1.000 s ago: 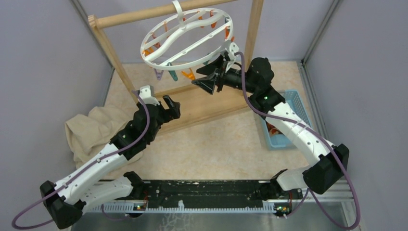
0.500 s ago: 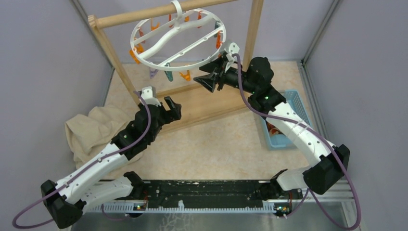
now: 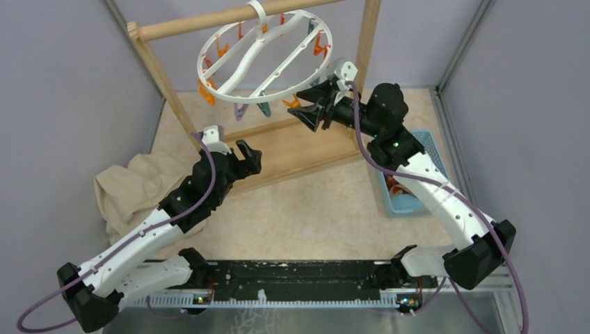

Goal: Clip the socks to the hanger
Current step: Open the clamp at the hanger.

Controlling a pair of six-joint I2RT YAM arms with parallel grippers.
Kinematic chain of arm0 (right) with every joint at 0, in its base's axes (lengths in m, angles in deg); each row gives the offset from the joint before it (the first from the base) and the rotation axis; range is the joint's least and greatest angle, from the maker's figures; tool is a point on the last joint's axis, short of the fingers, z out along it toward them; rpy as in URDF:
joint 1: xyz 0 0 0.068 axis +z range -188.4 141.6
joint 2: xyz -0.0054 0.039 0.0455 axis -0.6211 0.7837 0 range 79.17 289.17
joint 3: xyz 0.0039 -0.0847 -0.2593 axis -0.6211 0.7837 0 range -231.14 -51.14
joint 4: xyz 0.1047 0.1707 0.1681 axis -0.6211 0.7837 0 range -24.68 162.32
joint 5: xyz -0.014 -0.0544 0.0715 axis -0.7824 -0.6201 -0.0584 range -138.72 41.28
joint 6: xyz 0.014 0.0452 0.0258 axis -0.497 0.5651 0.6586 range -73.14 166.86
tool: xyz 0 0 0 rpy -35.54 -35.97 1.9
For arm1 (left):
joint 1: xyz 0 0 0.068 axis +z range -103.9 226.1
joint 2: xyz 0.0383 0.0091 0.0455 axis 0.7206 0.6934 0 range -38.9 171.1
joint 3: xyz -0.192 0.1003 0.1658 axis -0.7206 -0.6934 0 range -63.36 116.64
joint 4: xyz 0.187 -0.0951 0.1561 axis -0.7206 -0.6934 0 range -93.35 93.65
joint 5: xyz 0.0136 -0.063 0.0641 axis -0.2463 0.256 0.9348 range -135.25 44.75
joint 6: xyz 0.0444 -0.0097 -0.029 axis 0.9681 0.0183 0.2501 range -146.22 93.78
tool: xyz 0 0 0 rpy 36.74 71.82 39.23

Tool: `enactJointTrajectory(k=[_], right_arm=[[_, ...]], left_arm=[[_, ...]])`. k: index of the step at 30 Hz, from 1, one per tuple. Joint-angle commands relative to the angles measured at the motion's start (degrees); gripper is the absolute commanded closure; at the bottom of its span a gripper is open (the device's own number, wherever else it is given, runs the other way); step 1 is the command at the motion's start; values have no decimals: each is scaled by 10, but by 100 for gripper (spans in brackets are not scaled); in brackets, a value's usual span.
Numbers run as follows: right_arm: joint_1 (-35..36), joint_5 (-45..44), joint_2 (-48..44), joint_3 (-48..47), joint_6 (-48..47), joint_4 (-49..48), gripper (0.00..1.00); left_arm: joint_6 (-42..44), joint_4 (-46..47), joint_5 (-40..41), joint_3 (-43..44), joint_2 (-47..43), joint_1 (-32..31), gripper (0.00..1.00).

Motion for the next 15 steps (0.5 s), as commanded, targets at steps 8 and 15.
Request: enactJointTrajectory(k=[8,15], right_arm=[[-2,42,17,-26,33,-68,51],[-2,55,44,-39,45,-82,51]], left_arm=[[-6,-5,-12,2,-18,-3,11],[-5,-18,1,3,-27,-3,11]])
